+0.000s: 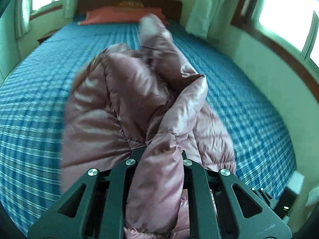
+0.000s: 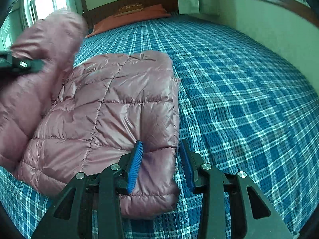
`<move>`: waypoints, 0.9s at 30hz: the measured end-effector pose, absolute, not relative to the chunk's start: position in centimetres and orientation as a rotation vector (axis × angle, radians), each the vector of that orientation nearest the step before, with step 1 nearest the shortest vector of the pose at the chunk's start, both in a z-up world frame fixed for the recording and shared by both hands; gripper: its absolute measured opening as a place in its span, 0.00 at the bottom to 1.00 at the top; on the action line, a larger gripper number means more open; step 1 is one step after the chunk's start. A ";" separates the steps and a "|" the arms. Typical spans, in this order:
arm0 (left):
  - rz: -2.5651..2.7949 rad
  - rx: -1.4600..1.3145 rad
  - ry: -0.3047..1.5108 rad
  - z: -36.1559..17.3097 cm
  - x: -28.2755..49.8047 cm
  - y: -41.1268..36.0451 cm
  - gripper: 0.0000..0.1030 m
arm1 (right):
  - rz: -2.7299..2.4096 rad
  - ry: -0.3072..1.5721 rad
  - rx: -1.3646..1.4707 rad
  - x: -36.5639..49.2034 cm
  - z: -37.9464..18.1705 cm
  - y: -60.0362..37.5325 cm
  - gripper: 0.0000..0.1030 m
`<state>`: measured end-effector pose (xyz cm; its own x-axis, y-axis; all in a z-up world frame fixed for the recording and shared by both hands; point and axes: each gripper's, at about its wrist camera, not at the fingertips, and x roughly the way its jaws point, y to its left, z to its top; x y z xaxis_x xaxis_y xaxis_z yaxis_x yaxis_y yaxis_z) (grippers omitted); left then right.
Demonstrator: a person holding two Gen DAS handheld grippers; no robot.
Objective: Fold large clothes
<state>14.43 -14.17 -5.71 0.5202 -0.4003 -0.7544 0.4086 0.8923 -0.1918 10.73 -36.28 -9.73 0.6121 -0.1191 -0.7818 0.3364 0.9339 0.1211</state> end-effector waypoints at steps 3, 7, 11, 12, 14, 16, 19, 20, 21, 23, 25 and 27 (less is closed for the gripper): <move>-0.494 0.038 0.967 -9.0 14.5 -16.5 0.12 | -0.255 0.880 0.286 10.6 -9.9 -36.4 0.38; -0.501 0.058 0.968 -11.2 14.2 -18.1 0.12 | -0.241 0.882 0.301 10.6 -10.2 -36.8 0.38; -0.507 0.070 0.960 -12.4 14.2 -18.7 0.12 | -0.235 0.886 0.316 10.5 -10.6 -36.6 0.38; -0.507 0.069 0.958 -12.6 14.2 -18.6 0.12 | -0.234 0.887 0.318 10.5 -10.6 -36.6 0.38; -0.507 0.078 0.948 -12.9 14.2 -18.7 0.12 | -0.234 0.888 0.320 10.6 -10.6 -36.4 0.38; -0.506 0.088 0.940 -13.0 14.1 -18.8 0.12 | -0.237 0.890 0.325 10.5 -10.7 -36.5 0.40; -0.506 0.085 0.938 -13.0 14.1 -18.8 0.12 | -0.235 0.895 0.338 10.7 -10.8 -36.9 0.41; -0.506 0.083 0.937 -12.9 14.1 -18.8 0.12 | -0.236 0.896 0.339 10.7 -10.8 -37.0 0.41; -0.506 0.085 0.935 -12.9 14.0 -18.8 0.12 | -0.238 0.897 0.337 10.7 -10.8 -37.2 0.41; -0.506 0.089 0.929 -12.8 13.9 -18.9 0.12 | -0.243 0.899 0.329 10.8 -10.9 -37.3 0.41; -0.506 0.095 0.924 -12.6 13.8 -18.9 0.12 | -0.251 0.902 0.321 10.9 -10.9 -37.1 0.42; -0.511 0.109 0.923 -12.1 13.5 -19.1 0.14 | -0.257 0.906 0.319 11.2 -10.9 -37.1 0.42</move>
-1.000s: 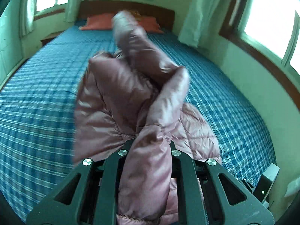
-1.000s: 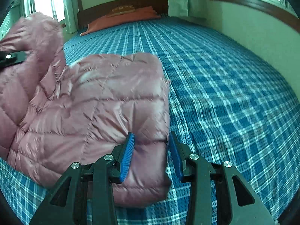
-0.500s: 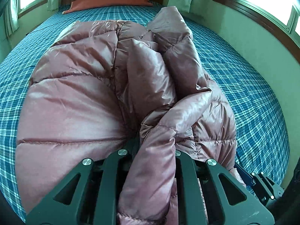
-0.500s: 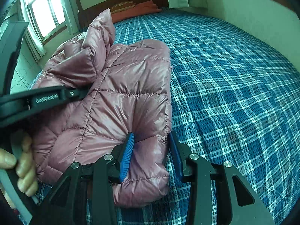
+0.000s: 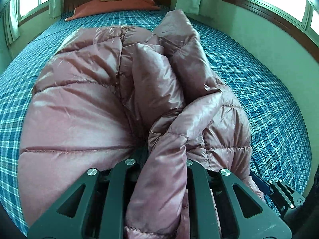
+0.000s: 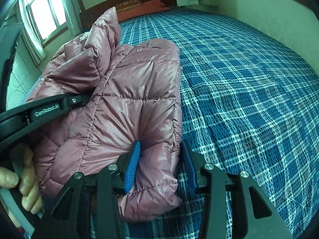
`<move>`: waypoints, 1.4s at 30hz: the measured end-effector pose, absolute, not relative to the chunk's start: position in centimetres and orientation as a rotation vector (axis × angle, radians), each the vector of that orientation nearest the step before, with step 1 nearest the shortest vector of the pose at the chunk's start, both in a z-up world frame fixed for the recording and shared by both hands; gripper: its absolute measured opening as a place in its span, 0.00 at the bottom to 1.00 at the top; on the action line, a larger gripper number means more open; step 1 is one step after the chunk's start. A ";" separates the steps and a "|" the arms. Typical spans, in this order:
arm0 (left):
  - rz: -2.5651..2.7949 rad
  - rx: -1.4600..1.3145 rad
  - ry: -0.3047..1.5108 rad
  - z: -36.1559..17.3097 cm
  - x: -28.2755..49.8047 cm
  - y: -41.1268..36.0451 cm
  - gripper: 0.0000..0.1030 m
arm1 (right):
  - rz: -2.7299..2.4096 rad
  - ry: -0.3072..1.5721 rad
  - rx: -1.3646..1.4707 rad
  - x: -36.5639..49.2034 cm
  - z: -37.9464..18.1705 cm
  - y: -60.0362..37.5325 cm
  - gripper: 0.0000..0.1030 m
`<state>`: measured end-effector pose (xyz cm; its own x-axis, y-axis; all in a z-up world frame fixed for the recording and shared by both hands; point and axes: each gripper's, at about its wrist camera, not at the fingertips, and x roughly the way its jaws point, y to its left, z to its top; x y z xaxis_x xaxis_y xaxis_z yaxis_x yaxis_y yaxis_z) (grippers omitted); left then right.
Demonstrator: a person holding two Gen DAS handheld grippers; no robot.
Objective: Fold large clothes
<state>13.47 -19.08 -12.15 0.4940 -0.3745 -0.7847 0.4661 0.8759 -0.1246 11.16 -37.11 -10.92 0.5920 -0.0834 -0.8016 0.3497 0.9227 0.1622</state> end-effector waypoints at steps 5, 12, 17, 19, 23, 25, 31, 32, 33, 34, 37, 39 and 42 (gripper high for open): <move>-0.549 0.060 0.910 -9.6 12.0 -18.3 0.29 | -0.271 0.913 0.306 11.5 -10.8 -36.6 0.42; -0.603 -0.050 0.836 -4.7 8.9 -15.1 0.53 | -0.301 0.916 0.285 11.1 -10.2 -36.0 0.42; -0.540 -0.120 0.794 -3.3 8.4 -10.3 0.57 | -0.330 0.904 0.285 10.5 -9.0 -35.9 0.42; -0.496 -0.147 0.797 -3.7 8.7 -8.1 0.57 | -0.338 0.896 0.282 10.1 -8.5 -35.9 0.42; -0.376 -0.227 0.830 -5.7 9.5 -3.2 0.57 | -0.353 0.861 0.277 9.0 -6.9 -35.9 0.42; -0.335 -0.273 0.845 -6.6 9.5 -1.1 0.57 | -0.353 0.841 0.272 8.5 -5.9 -35.6 0.42; -0.276 -0.349 0.872 -8.2 8.9 2.3 0.57 | -0.324 0.769 0.266 7.5 -2.3 -33.6 0.42; -0.274 -0.369 0.875 -8.3 8.9 2.7 0.57 | -0.313 0.759 0.270 7.6 -1.7 -33.3 0.44; -0.273 -0.391 0.874 -8.4 8.8 3.1 0.57 | -0.300 0.746 0.274 7.6 -1.0 -32.9 0.47; -0.271 -0.411 0.873 -8.4 8.7 3.4 0.57 | -0.290 0.735 0.276 7.7 -0.5 -32.4 0.55; -0.268 -0.465 0.861 -8.3 8.6 4.1 0.60 | -0.250 0.703 0.265 7.9 0.8 -30.9 0.59; -0.264 -0.483 0.856 -8.4 8.4 4.4 0.62 | -0.217 0.703 0.264 8.3 0.9 -29.7 0.62; -0.271 -0.510 0.863 -8.9 8.2 4.5 0.63 | -0.175 0.734 0.277 9.2 -0.1 -28.2 0.66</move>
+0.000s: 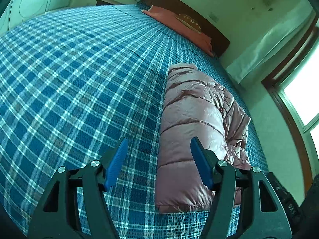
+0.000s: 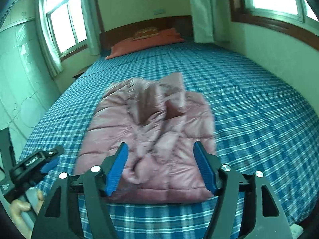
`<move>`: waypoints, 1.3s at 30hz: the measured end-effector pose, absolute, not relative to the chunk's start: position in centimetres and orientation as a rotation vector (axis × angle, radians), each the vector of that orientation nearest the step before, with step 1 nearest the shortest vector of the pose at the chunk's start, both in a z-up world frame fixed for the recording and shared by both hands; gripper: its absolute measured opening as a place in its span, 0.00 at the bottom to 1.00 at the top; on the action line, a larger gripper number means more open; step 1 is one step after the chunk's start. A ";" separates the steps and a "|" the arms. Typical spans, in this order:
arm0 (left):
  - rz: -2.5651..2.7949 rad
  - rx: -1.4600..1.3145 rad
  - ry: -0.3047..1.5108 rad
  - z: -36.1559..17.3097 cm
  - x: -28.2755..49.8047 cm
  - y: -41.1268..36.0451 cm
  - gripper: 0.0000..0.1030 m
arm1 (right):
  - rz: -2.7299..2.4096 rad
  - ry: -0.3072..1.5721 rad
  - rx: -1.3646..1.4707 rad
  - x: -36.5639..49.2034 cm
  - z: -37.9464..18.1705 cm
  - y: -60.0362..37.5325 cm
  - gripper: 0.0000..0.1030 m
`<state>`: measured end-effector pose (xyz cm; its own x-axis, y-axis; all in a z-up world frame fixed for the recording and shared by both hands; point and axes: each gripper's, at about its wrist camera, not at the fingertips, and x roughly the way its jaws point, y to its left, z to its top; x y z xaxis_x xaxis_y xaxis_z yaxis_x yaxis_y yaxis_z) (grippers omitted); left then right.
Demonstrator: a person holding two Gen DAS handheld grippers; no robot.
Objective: Fold large clothes
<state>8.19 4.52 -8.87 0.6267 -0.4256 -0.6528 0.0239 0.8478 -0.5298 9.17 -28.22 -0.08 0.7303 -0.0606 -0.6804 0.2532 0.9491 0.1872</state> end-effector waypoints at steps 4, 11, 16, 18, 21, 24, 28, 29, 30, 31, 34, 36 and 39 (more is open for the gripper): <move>-0.270 -0.519 0.882 -9.8 8.0 4.4 0.64 | -0.157 0.779 0.295 10.1 -1.9 -27.4 0.66; -0.292 -0.509 0.913 -11.0 7.9 3.5 0.65 | -0.114 0.840 0.393 10.9 -4.5 -28.1 0.37; -0.304 -0.509 0.912 -10.9 7.9 2.5 0.65 | -0.099 0.789 0.408 10.3 -3.7 -29.2 0.11; -0.324 -0.499 0.894 -10.1 7.9 1.9 0.70 | -0.132 0.743 0.408 9.4 -2.6 -30.4 0.10; -0.365 -0.482 0.867 -9.2 7.9 0.6 0.73 | -0.201 0.713 0.392 8.1 -2.4 -32.5 0.09; -0.394 -0.440 0.875 -9.2 8.3 -1.6 0.73 | -0.259 0.748 0.393 7.4 -4.1 -34.4 0.09; -0.407 -0.364 0.920 -10.8 9.1 -5.1 0.73 | -0.290 0.814 0.429 7.1 -7.2 -35.6 0.09; -0.400 -0.341 0.930 -11.2 9.2 -5.7 0.73 | -0.290 0.835 0.435 7.3 -8.3 -35.8 0.09; -0.391 -0.323 0.939 -11.5 9.4 -6.1 0.74 | -0.287 0.846 0.439 7.4 -8.9 -35.9 0.09; -0.375 -0.296 0.953 -12.0 9.6 -6.6 0.74 | -0.285 0.855 0.442 7.6 -9.4 -35.9 0.09; -0.345 -0.239 0.981 -13.5 10.0 -7.7 0.73 | -0.278 0.871 0.436 8.1 -10.7 -35.6 0.10; -0.336 -0.245 1.001 -14.5 10.5 -7.8 0.74 | -0.274 0.871 0.450 8.4 -11.2 -35.6 0.10; -0.333 -0.262 1.014 -15.3 10.9 -7.7 0.74 | -0.264 0.869 0.481 8.6 -11.4 -36.0 0.10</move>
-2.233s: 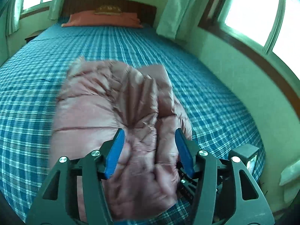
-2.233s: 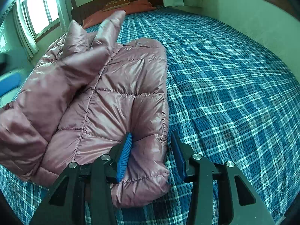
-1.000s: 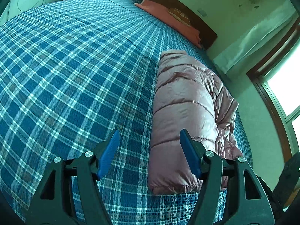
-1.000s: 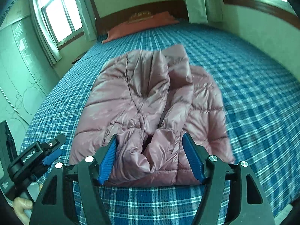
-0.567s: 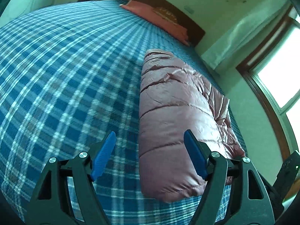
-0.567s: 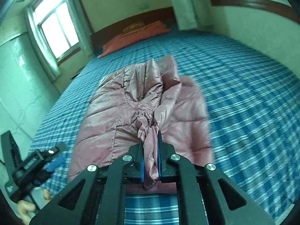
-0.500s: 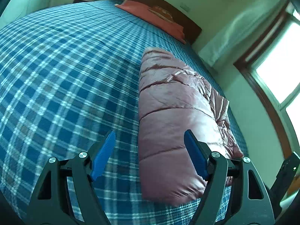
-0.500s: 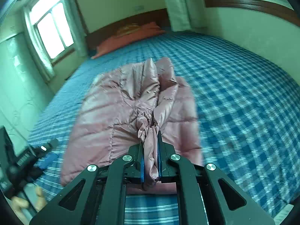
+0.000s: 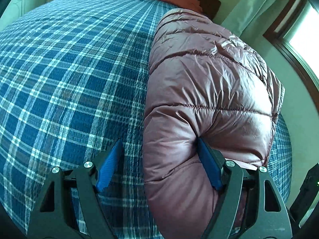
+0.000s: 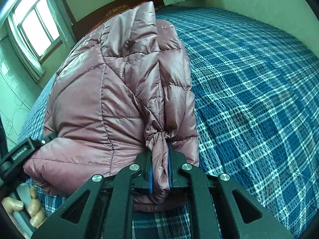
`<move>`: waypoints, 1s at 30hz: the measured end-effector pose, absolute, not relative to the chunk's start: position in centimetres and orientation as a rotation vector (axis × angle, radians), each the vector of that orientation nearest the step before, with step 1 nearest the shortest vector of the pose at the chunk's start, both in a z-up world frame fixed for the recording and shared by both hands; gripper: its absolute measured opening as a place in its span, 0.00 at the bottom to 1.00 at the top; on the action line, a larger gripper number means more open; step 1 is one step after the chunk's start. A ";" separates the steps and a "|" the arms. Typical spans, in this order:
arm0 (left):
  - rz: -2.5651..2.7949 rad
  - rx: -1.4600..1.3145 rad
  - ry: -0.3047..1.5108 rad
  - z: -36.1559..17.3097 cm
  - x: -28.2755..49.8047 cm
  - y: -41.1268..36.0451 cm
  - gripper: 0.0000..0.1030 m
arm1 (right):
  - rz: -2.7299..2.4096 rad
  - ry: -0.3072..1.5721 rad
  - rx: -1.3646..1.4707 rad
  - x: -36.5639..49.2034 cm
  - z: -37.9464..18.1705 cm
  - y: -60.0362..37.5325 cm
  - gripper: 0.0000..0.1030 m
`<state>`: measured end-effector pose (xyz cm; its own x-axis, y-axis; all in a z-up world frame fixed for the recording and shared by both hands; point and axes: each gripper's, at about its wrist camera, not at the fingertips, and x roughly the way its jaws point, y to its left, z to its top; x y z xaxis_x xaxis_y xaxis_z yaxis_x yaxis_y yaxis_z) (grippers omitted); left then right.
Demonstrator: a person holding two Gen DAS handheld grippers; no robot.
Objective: Fold large clothes
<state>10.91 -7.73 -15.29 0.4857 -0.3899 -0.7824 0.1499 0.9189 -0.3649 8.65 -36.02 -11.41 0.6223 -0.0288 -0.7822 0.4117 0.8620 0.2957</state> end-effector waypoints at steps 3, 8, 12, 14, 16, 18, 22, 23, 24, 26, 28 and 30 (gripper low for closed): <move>-0.334 -0.227 0.992 -14.7 10.7 -8.0 0.73 | -0.258 0.862 0.498 8.6 -11.3 -36.9 0.09; -0.357 -0.265 0.990 -13.8 10.9 -7.1 0.73 | -0.268 0.850 0.473 7.9 -10.4 -37.0 0.15; -0.355 -0.305 0.957 -12.1 10.8 -6.0 0.73 | -0.290 0.841 0.441 7.5 -8.5 -36.8 0.17; -0.348 -0.310 0.931 -11.1 11.1 -5.7 0.73 | -0.311 0.819 0.415 7.4 -6.9 -36.9 0.17; -0.339 -0.304 0.910 -10.3 11.3 -5.8 0.73 | -0.319 0.799 0.406 7.6 -5.6 -36.9 0.17; -0.331 -0.281 0.906 -9.9 12.1 -6.3 0.73 | -0.326 0.785 0.396 8.4 -4.6 -37.2 0.17; -0.330 -0.259 0.910 -9.6 13.5 -7.0 0.73 | -0.346 0.789 0.407 9.9 -3.8 -38.3 0.17; -0.326 -0.253 0.914 -9.6 13.8 -7.1 0.73 | -0.345 0.800 0.412 9.9 -4.0 -38.5 0.17; -0.327 -0.254 0.921 -9.8 14.0 -7.2 0.73 | -0.346 0.808 0.413 9.9 -4.2 -38.6 0.17; -0.320 -0.255 0.933 -10.2 14.2 -7.1 0.73 | -0.350 0.828 0.407 9.9 -4.9 -38.9 0.17; -0.306 -0.265 0.941 -10.6 14.4 -7.0 0.73 | -0.355 0.836 0.419 9.9 -5.4 -39.1 0.18; -0.299 -0.295 0.953 -10.8 14.8 -6.8 0.73 | -0.361 0.828 0.438 10.1 -5.4 -39.2 0.18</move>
<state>14.76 -6.79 -10.84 0.5450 -0.3761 -0.7493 0.1193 0.9194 -0.3748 10.11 -39.22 -5.35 0.6255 -0.1363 -0.7682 0.4698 0.8519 0.2313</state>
